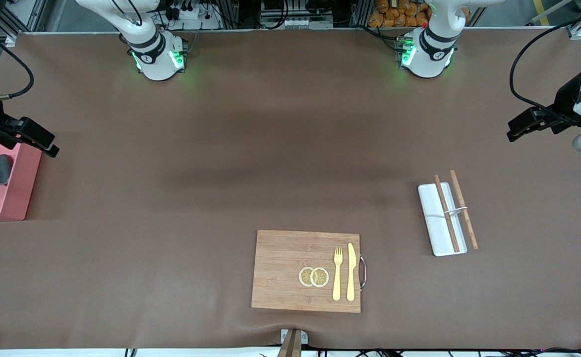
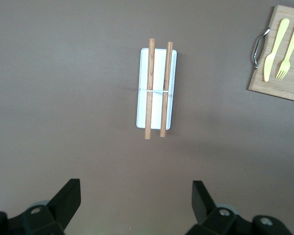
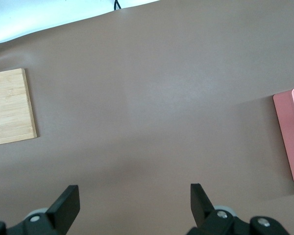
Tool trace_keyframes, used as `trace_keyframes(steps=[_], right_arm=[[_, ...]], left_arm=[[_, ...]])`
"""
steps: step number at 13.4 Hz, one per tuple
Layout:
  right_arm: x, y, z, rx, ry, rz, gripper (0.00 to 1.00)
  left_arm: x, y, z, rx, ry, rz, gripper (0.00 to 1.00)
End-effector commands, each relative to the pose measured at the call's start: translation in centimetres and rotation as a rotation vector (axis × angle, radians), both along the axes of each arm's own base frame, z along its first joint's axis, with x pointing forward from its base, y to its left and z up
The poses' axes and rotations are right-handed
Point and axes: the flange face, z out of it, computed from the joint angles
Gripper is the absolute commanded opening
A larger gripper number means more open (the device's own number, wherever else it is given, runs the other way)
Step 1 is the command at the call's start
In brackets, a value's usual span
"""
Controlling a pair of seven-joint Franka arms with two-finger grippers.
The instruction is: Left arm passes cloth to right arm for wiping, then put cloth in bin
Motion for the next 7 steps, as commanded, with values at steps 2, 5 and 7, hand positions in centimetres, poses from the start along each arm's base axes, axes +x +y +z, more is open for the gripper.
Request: trace_keyframes(steps=[2,5,7], right_arm=[[-0.32,0.08,0.13,0.011,0.033,0.018,1.0],[-0.59,0.52,0.12,0.008,0.036,0.026,1.0],[-0.54,0.6,0.1,0.008,0.031,0.027,1.0]], left_arm=[[-0.7,0.35,0.93,-0.009,0.005,-0.013,1.0],[-0.89,0.32,1.14,-0.012,0.006,-0.014,1.0],[-0.95,0.24,1.22,-0.012,0.004,-0.016,1.0]])
